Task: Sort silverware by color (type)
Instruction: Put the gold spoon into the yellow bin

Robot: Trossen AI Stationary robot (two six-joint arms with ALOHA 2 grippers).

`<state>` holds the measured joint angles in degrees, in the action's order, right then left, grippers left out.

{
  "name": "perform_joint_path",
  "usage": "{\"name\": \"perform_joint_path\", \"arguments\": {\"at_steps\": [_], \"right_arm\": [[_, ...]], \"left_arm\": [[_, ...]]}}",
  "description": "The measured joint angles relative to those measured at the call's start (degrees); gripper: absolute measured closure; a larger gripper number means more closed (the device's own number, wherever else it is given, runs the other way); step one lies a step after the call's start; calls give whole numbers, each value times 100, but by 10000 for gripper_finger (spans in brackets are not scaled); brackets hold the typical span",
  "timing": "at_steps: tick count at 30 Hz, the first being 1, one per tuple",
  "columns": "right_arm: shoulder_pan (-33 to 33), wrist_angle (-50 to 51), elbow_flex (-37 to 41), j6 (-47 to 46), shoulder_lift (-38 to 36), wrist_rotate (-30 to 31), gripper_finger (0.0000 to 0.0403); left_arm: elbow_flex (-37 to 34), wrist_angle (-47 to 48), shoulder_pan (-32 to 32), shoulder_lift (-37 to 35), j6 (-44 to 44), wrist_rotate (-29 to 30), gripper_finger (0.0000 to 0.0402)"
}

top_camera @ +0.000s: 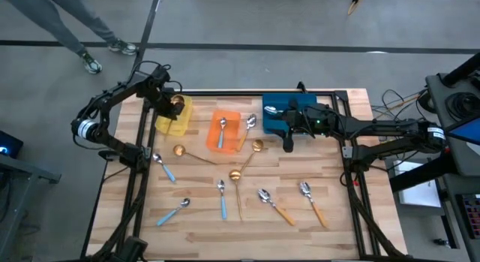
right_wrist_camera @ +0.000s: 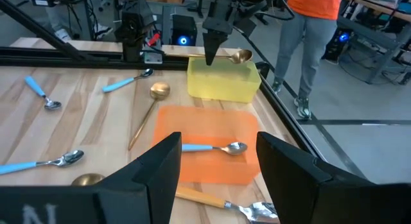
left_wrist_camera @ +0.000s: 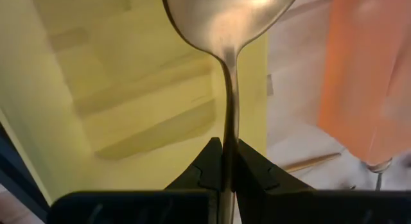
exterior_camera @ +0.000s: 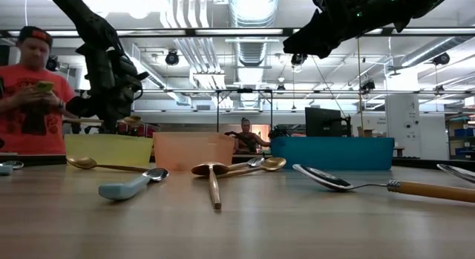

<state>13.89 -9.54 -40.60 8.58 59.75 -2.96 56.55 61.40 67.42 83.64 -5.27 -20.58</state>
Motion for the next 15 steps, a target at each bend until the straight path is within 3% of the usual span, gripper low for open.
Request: {"name": "perform_joint_path", "arguments": {"at_steps": [15], "right_arm": [[2,26,0,4,4,2,209]], "left_arm": [[0,-158,-46,66,-805,199,395]]}}
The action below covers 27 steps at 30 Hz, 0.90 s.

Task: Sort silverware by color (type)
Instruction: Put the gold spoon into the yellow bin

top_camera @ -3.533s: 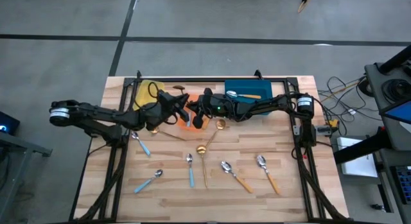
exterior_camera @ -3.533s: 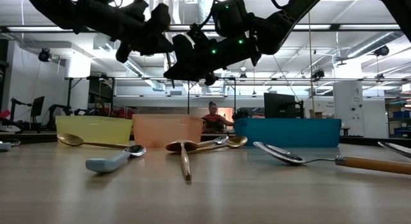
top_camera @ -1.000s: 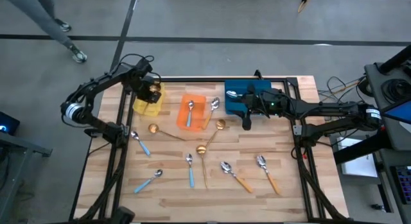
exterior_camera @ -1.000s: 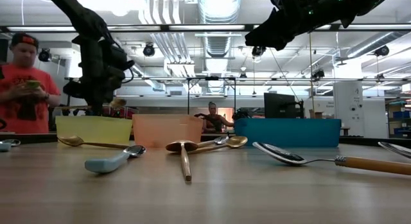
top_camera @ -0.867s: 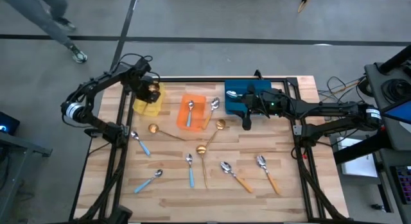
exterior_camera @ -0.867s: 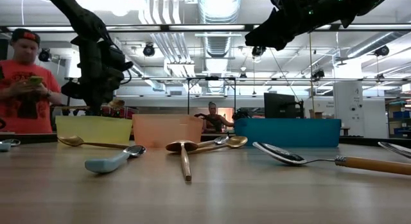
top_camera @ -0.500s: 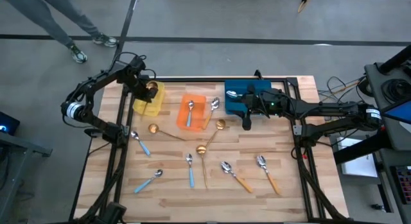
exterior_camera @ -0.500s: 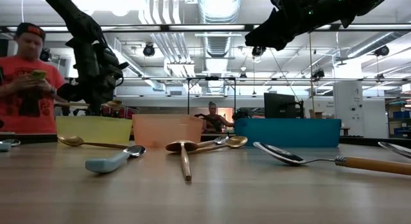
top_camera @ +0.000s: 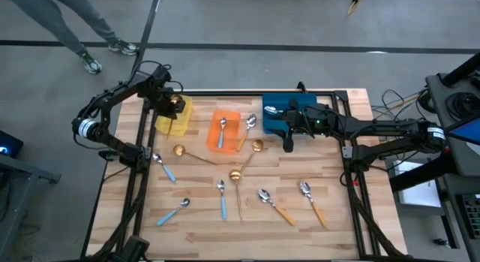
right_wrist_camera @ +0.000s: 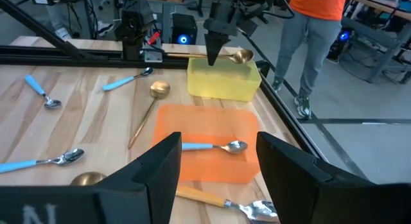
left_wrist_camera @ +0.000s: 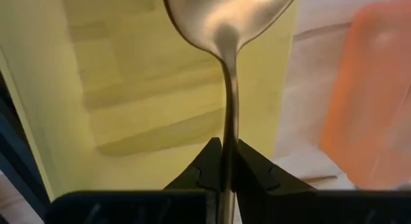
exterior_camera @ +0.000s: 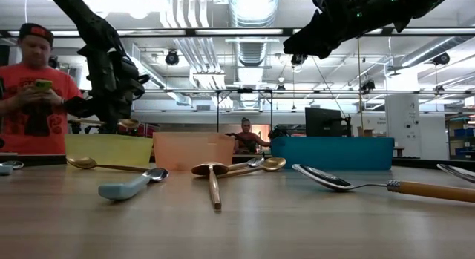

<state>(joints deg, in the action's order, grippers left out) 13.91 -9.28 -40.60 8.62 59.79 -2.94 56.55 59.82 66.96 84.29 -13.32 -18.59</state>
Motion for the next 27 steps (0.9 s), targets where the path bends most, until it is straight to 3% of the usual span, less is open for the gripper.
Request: {"name": "perform_joint_path", "arguments": {"at_steps": [12,27], "right_arm": [[0,12,0,11,0,0,209],[0,149,2,42,0,4,209]], "left_arm": [[0,-233,-11,0,-624,120,382],[0,-262,-17,0,-720,160,384]]}}
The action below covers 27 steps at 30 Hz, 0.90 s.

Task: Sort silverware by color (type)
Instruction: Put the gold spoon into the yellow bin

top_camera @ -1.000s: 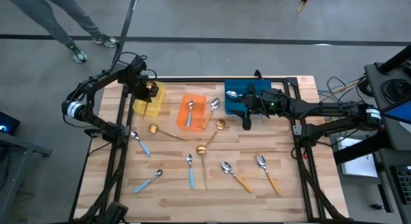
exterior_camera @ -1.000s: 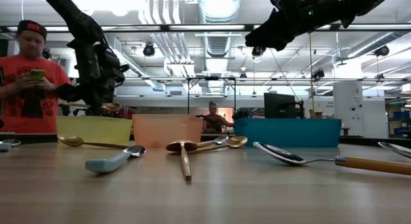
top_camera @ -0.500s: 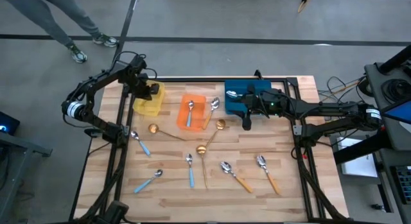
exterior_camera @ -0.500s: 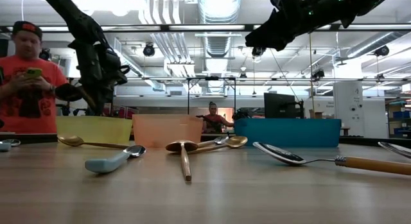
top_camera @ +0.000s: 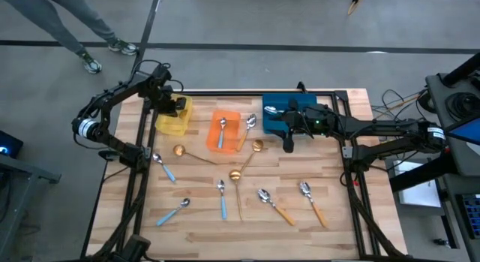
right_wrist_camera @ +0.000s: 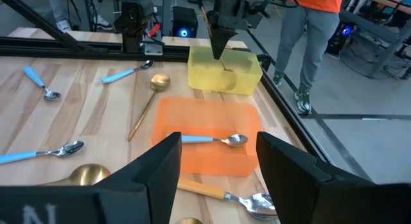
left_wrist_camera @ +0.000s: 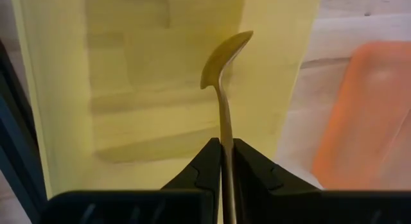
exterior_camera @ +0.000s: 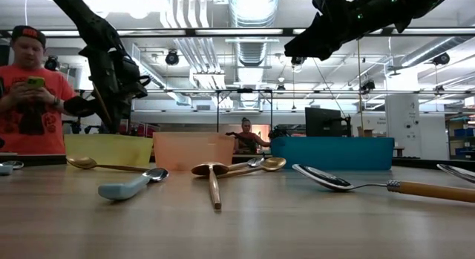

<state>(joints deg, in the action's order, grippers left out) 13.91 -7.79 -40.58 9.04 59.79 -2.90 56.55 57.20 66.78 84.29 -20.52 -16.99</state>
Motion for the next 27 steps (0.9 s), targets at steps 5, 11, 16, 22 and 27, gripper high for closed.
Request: {"name": "perform_joint_path", "arguments": {"at_steps": [5,11,16,22,27], "right_arm": [[0,2,0,0,0,0,209],[0,3,0,14,0,0,209],[0,4,0,22,0,0,209],[0,9,0,14,0,0,209],[0,24,0,4,0,0,209]], "left_arm": [[0,106,-63,0,-30,52,384],[0,144,-192,0,-146,278,384],[0,217,-268,0,-148,431,384],[0,250,-289,0,-146,461,384],[0,284,-289,0,-82,468,384]]}}
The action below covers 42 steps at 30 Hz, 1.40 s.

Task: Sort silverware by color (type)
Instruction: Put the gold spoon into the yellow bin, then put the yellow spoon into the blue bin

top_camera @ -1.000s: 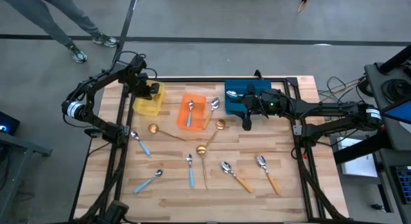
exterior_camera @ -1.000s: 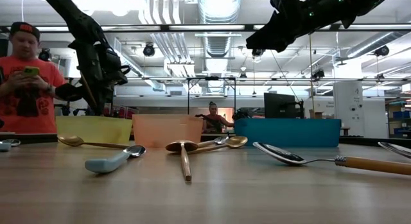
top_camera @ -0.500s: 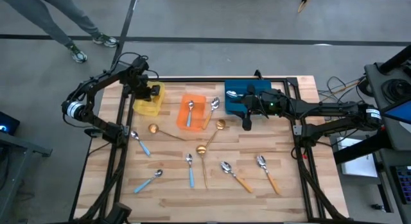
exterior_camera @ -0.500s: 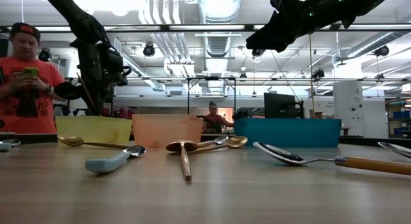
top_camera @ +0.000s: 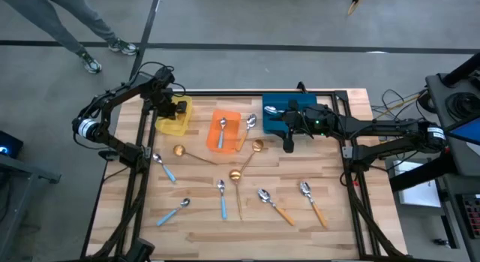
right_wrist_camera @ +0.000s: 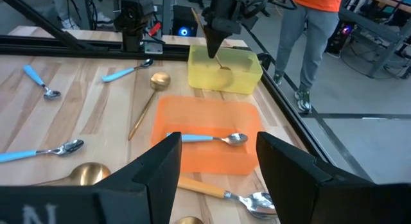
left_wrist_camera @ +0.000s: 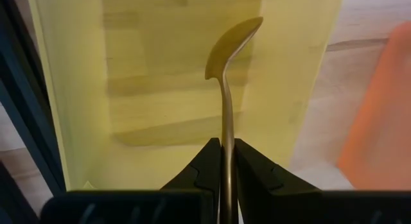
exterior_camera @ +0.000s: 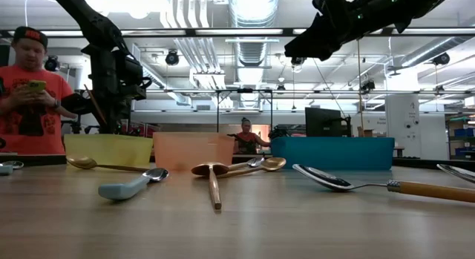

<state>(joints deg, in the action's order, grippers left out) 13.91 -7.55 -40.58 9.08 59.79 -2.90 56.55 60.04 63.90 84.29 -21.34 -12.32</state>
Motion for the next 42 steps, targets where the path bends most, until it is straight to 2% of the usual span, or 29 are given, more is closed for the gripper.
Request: {"name": "perform_joint_path", "arguments": {"at_steps": [14,17,25,29,38,42], "right_arm": [[1,0,0,-2,0,0,209],[0,0,0,-2,0,0,209],[1,0,0,-2,0,0,209],[0,0,0,-2,0,0,209],[0,0,0,-2,0,0,209],[1,0,0,0,0,0,209]], "left_arm": [[0,84,0,0,135,-9,378],[0,82,0,0,135,-17,358],[0,72,0,0,133,-20,270],[19,80,0,0,152,-20,238],[692,196,-19,-32,634,3,228],[1103,85,-253,-222,645,421,232]]}}
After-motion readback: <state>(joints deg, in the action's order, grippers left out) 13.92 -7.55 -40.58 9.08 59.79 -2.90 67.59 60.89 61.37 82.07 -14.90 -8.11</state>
